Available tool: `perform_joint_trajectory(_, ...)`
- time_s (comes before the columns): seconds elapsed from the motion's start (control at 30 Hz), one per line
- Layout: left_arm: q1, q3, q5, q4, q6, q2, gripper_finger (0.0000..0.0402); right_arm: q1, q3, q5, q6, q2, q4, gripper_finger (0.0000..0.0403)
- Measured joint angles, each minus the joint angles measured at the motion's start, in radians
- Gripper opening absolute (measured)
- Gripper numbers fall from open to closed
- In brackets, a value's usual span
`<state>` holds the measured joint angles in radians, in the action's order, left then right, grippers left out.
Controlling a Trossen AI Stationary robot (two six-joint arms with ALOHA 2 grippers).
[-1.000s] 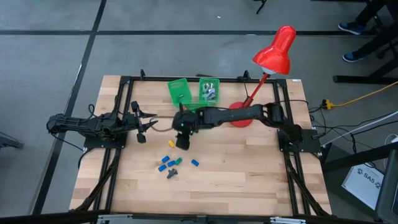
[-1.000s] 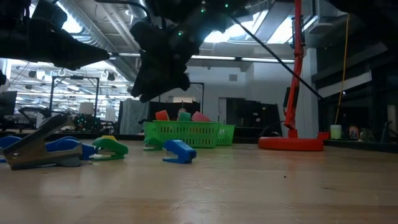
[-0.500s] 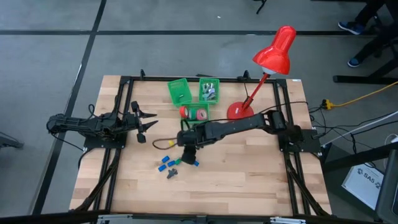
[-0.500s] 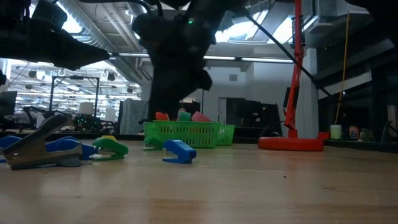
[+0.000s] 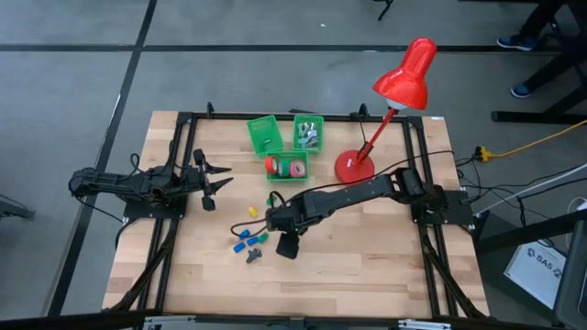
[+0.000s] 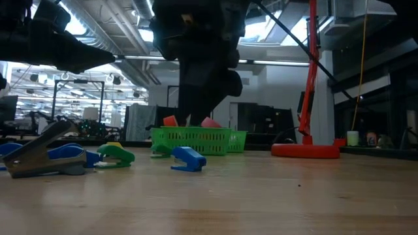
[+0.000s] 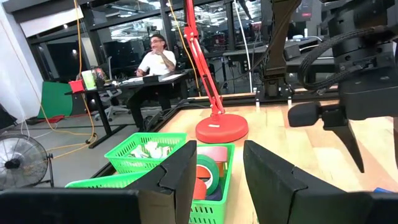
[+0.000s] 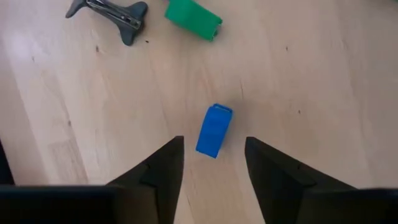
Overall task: Pick and place Stapler, Stapler remover, tape
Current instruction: Put the blue stapler into the left green bin
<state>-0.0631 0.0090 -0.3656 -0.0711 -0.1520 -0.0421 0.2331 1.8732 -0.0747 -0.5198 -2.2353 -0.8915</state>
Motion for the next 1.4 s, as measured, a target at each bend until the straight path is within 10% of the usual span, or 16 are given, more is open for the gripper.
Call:
perform_joint_trajectory(0.47, 0.0, 0.0, 0.0, 0.0, 0.0, 0.0, 0.0128, 0.014, 0.0, 0.056, -0.027, -0.01, 0.009, 0.0306)
perform_joint_trajectory(1.4, 0.0, 0.0, 0.0, 0.0, 0.0, -0.001, 0.0127, -0.036, 0.0, -0.196, 0.001, -0.09, 0.055, 0.0288)
